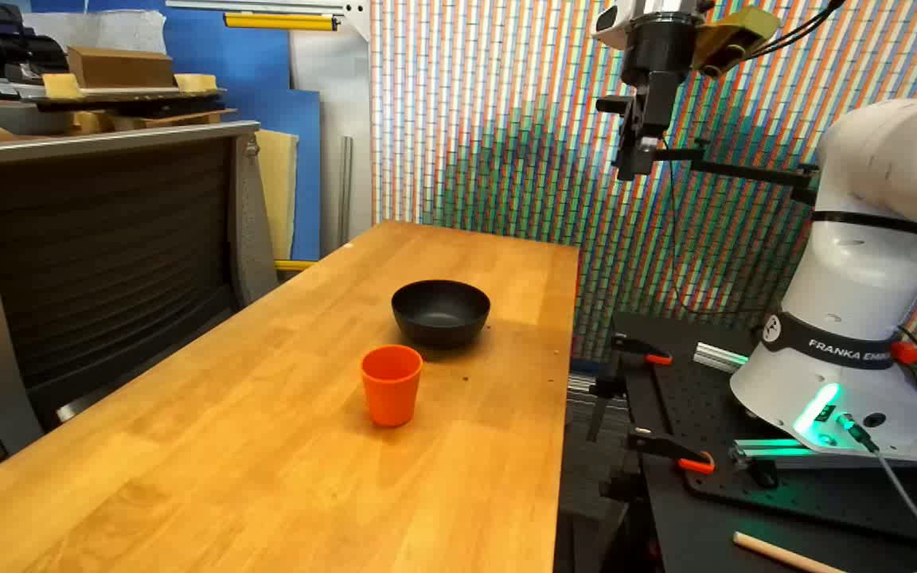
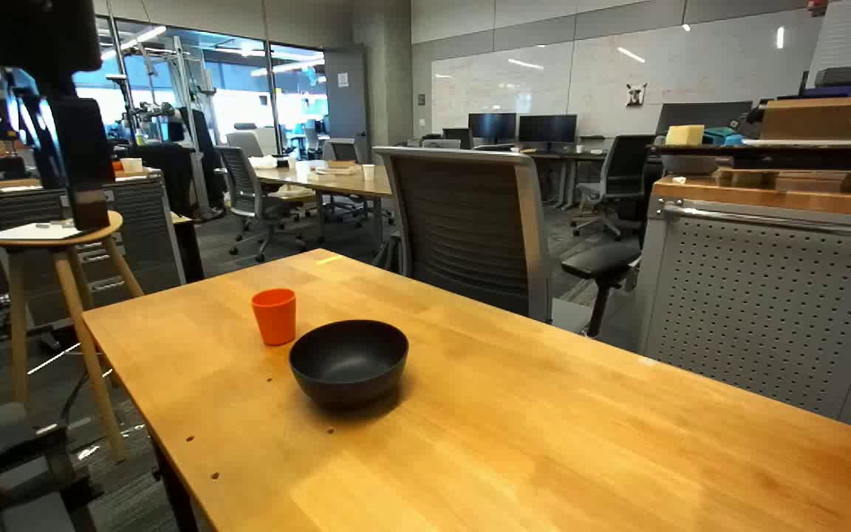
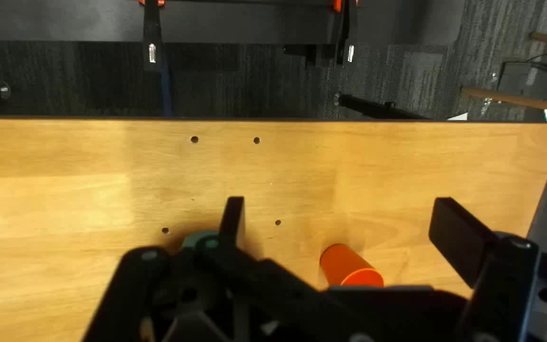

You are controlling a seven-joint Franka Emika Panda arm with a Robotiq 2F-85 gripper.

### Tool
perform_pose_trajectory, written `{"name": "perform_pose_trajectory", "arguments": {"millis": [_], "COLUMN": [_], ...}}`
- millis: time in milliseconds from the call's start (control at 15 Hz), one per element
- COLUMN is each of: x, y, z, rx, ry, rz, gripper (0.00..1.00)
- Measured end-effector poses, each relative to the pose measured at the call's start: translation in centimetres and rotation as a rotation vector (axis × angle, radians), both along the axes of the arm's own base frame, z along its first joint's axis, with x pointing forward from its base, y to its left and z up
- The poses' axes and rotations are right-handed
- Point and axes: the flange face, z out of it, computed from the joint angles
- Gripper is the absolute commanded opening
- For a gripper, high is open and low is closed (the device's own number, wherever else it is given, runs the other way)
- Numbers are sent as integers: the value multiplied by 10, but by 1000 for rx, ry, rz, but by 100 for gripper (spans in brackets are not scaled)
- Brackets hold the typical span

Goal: Put the orange cup inside the black bowl

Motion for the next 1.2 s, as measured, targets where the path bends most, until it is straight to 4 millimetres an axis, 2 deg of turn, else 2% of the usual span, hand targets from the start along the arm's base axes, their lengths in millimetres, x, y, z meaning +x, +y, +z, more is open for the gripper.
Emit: {"name": "perform_pose_trajectory", "arguments": {"millis": [400,533,733,1200], "x": [1,10,48,134], "y": [1,5,30,112], "z": [0,-2,-17,-78], "rx": [-4,-28,-114,-224], "ry": [2,1,-19,46], "rz": [-1,-27,-52,69], "gripper": [100,100,100,100]}}
